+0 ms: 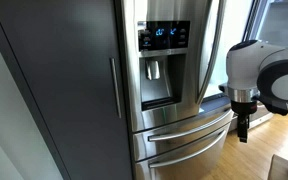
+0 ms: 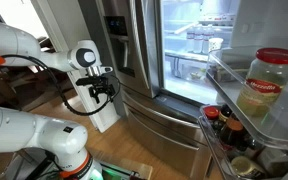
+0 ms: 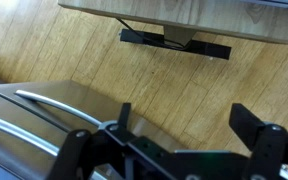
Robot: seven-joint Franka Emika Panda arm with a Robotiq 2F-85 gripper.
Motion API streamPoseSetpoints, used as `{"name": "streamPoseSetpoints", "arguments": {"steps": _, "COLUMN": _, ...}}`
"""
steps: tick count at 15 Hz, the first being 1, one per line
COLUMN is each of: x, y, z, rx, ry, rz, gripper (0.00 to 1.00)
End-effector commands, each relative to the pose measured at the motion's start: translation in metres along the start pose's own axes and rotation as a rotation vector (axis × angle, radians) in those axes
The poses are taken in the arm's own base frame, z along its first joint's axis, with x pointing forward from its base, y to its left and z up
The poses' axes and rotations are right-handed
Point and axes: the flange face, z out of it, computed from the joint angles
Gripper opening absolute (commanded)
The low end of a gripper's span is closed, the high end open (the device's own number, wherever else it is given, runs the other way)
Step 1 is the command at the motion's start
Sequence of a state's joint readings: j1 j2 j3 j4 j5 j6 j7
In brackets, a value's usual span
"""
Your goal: Remove the snack pack from the door compartment and put it in the fridge
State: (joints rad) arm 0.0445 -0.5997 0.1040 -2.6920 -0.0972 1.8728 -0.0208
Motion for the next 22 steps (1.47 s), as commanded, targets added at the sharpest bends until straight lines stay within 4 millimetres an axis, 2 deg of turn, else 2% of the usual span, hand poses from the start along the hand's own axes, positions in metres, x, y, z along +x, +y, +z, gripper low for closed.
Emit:
{"name": "streamPoseSetpoints", "arguments": {"steps": 1, "x": 0.000, "y": 0.000, "z": -0.001, "rx": 0.000, "ry": -0.001, "rz": 0.000, "gripper": 1.00}}
{"name": "streamPoseSetpoints", "arguments": {"steps": 4, "x": 0.000, "y": 0.000, "z": -0.001, "rx": 0.000, "ry": -0.001, "rz": 0.000, "gripper": 1.00}}
{"name": "streamPoseSetpoints", "arguments": {"steps": 5, "x": 0.007, "y": 0.008, "z": 0.003, "rx": -0.023, "ry": 0.001, "rz": 0.037, "gripper": 1.00}}
{"name": "streamPoseSetpoints", "arguments": {"steps": 7, "x": 0.015, "y": 0.033, "z": 0.000, "rx": -0.026, "ry": 0.018, "rz": 0.130, "gripper": 1.00}}
{"name": "streamPoseSetpoints", "arguments": {"steps": 13, "x": 0.020, "y": 0.137, "z": -0.027, "rx": 0.021, "ry": 0.089, "rz": 0.420, "gripper": 1.00}}
{"name": "streamPoseSetpoints", "arguments": {"steps": 14, "x": 0.015, "y": 0.113, "z": -0.024, "rx": 0.018, "ry": 0.079, "rz": 0.346, "gripper": 1.00}}
{"name": "streamPoseSetpoints", "arguments": {"steps": 16, "x": 0.014, "y": 0.135, "z": -0.030, "rx": 0.034, "ry": 0.089, "rz": 0.394, "gripper": 1.00}}
{"name": "streamPoseSetpoints", "arguments": {"steps": 22, "x": 0.018, "y": 0.137, "z": -0.030, "rx": 0.034, "ry": 0.086, "rz": 0.407, "gripper": 1.00}}
